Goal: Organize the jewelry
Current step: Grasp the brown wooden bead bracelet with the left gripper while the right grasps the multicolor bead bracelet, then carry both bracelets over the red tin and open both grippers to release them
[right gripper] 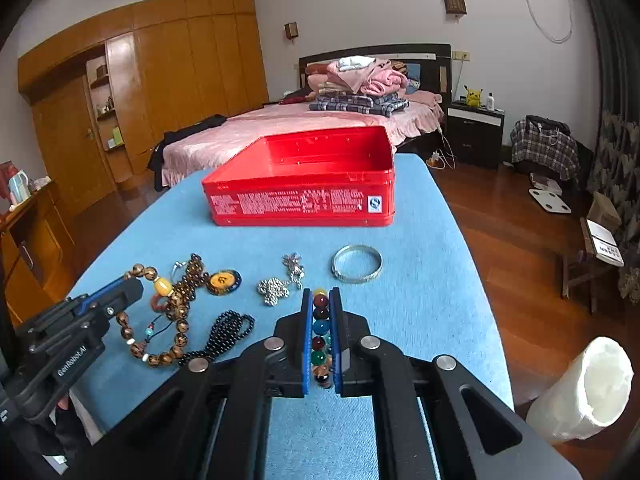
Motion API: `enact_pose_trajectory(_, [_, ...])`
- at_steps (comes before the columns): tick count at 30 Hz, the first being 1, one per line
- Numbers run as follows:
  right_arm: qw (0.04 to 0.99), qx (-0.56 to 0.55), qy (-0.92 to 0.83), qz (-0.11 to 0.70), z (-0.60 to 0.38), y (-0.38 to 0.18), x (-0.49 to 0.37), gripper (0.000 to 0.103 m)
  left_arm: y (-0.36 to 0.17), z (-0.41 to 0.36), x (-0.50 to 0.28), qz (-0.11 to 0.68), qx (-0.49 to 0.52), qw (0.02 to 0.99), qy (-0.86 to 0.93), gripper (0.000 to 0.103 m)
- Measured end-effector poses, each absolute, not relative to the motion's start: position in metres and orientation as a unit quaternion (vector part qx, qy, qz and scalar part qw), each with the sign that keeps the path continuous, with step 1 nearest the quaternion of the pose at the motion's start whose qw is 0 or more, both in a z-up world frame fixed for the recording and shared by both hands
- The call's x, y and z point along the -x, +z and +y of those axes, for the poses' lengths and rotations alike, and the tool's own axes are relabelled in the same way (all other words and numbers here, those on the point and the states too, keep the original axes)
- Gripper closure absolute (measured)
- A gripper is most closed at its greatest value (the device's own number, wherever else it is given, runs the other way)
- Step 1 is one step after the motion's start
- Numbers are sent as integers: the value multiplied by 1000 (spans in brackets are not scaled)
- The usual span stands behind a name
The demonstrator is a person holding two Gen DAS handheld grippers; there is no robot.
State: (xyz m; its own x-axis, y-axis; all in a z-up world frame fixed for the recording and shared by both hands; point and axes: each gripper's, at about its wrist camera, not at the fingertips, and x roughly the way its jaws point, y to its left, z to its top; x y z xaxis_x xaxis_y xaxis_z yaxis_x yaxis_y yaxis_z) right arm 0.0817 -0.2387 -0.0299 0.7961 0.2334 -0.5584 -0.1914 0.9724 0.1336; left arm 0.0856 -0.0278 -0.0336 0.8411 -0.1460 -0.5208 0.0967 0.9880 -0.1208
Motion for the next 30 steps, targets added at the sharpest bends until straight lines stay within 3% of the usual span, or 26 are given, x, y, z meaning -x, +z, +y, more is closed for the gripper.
enact_pose_trajectory(30, [957, -49, 129, 255, -238, 21, -127, 95, 16, -34, -145, 241, 57, 966, -72, 93])
